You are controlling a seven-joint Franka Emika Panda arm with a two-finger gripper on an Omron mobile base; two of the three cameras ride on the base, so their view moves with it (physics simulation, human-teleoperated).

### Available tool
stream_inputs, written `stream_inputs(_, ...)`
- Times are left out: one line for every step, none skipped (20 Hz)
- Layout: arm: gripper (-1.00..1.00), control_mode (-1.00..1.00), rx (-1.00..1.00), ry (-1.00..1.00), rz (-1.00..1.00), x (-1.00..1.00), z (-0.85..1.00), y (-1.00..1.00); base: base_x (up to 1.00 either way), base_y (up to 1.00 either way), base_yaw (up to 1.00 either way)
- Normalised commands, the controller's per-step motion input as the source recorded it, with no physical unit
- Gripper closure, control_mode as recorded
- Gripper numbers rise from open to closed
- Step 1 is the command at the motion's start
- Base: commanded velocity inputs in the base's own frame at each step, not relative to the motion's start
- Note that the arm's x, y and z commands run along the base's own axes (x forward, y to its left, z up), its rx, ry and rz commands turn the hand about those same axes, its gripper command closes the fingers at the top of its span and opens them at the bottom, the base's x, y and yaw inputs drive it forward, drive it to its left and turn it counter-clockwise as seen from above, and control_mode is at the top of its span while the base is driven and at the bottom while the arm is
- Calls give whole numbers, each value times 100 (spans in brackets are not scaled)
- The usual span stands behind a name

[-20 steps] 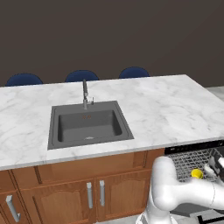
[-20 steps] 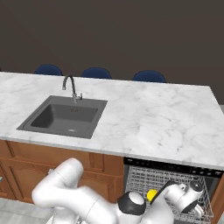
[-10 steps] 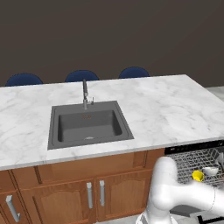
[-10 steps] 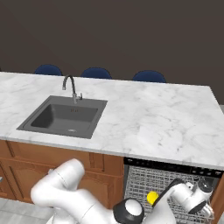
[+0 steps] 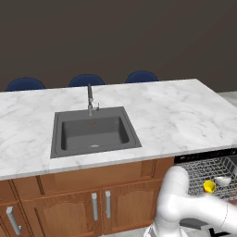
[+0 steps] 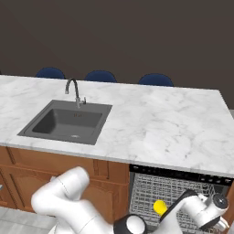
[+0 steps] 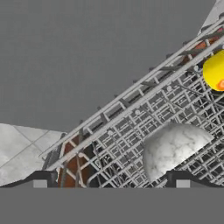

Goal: Pick up the cup and bowl from the counter, place them in the dishwasher, and close the dishwasher door.

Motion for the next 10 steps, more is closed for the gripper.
stream_inputs(-100, -100, 0, -8, 0, -33, 3, 0, 0, 0, 0)
stream_inputs(-100, -100, 0, -9, 0, -38, 10, 0, 0, 0, 0)
stream_inputs(-100, -100, 0, -10, 0, -32, 21, 0, 0, 0, 0)
stream_inputs(-100, -100, 0, -10, 0, -28, 33, 0, 0, 0, 0)
stream_inputs(-100, -100, 0, -10, -3, -21, 38, 0, 0, 0, 0)
stream_inputs(-100, -100, 0, -9, -5, -16, 37, 0, 0, 0, 0)
stream_inputs(-100, -100, 1, -9, -6, -11, 38, 0, 0, 0, 0)
stream_inputs(-100, -100, 1, -10, -7, -14, 39, 0, 0, 0, 0)
stream_inputs(-100, -100, 1, -10, -7, -13, 39, 0, 0, 0, 0)
stream_inputs(-100, -100, 0, -9, -7, -15, 34, 0, 0, 0, 0)
